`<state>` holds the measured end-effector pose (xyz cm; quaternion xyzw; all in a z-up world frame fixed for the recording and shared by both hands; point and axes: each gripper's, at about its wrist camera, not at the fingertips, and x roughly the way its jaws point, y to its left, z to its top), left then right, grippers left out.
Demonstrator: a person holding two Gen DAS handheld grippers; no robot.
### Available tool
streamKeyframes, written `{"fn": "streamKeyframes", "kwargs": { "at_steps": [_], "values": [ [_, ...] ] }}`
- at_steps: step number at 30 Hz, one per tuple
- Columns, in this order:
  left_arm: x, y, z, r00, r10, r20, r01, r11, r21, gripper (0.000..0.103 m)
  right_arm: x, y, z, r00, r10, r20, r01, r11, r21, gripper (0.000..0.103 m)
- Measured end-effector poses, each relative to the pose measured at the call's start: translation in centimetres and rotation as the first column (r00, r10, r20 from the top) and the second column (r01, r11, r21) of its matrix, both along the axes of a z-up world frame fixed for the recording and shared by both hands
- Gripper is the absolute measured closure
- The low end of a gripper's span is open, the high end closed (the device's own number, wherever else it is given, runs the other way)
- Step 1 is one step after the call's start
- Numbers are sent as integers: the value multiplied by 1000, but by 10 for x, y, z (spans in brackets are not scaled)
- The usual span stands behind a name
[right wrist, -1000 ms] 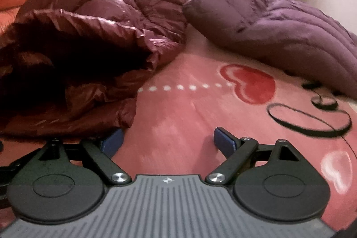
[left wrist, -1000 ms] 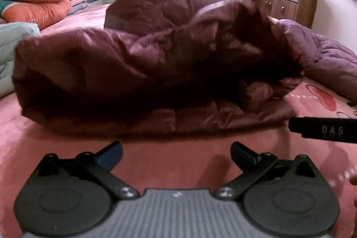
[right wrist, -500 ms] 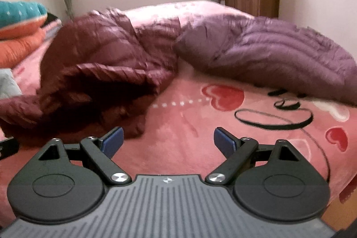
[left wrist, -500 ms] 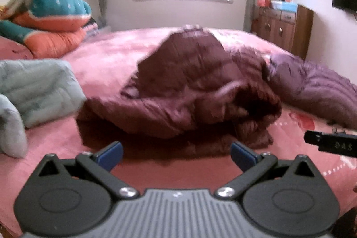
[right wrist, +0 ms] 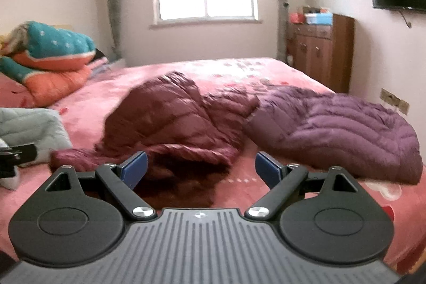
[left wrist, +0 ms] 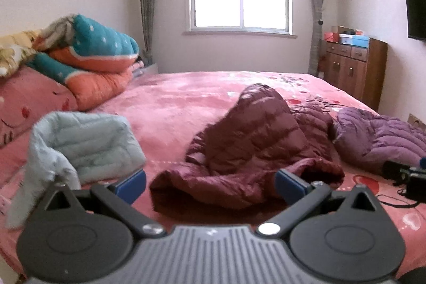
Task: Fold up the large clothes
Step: 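Move both grippers open toward the crumpled maroon jacket on the bed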
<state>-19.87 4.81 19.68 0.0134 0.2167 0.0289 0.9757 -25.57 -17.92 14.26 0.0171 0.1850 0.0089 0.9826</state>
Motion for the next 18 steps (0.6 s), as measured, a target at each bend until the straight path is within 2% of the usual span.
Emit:
{"fn": "streamKeyframes", "kwargs": {
  "at_steps": [12, 18],
  "values": [
    [-23, 21, 17, 994, 57, 94, -59, 998, 21, 1, -23, 13, 27, 988, 88, 130, -90, 996, 5, 0],
    [-32, 28, 22, 990, 77, 118, -79, 997, 10, 1, -25, 18, 28, 983, 102, 154, -101, 995, -14, 0]
  ]
}}
